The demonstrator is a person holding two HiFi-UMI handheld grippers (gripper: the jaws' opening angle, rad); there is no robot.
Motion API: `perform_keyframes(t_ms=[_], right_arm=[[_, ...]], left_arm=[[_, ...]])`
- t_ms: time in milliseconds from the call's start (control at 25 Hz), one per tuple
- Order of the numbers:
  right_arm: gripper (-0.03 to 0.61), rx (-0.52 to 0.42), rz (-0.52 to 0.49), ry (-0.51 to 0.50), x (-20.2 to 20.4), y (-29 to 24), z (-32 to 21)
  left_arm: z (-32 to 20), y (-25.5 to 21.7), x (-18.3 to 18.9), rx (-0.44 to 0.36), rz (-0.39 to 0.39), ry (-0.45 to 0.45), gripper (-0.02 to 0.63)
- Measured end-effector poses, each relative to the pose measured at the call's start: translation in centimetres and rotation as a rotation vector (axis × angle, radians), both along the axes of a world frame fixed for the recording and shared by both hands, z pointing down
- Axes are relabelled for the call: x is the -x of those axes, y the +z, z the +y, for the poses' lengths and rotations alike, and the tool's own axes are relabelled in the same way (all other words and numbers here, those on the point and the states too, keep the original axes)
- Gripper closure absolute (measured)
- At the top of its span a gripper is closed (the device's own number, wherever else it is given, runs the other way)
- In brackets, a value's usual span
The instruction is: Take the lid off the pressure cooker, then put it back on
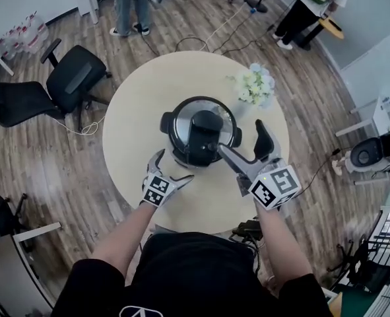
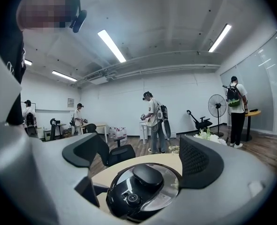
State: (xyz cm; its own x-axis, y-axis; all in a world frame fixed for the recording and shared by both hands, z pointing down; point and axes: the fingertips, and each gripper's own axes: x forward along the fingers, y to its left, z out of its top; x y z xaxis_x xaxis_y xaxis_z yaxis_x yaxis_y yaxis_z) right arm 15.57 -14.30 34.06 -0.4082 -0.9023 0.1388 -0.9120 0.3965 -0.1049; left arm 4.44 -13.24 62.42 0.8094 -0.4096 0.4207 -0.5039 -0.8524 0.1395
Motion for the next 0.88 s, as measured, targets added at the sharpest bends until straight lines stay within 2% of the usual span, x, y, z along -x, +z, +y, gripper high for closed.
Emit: perform_keyframes(t_ms=[240,400,640,880], right_arm=[[0.021,0.059,0.02,-0.073,0.0,2.0,-2.6],[0.025,0.122,0.086,-0.152,0.7,3.7,-3.8],[0.029,0.248,0.295,-0.328,2.2,7.2,-6.3],[0.032,0.425,0.546,-0.559,4.7,12.6,-8.0]], left_arm=[[-1.2,2.0,-1.0,0.026,-0.037,0.011,0.025],[-1.4,2.9,-1.7,0.035,-0.048,0.031,0.025],[-2.9,3.1,-1.7,0.019,-0.045,-0.015,0.025],[-3.3,3.4,-1.9,0.021,-0.044,-0.016,0.023]])
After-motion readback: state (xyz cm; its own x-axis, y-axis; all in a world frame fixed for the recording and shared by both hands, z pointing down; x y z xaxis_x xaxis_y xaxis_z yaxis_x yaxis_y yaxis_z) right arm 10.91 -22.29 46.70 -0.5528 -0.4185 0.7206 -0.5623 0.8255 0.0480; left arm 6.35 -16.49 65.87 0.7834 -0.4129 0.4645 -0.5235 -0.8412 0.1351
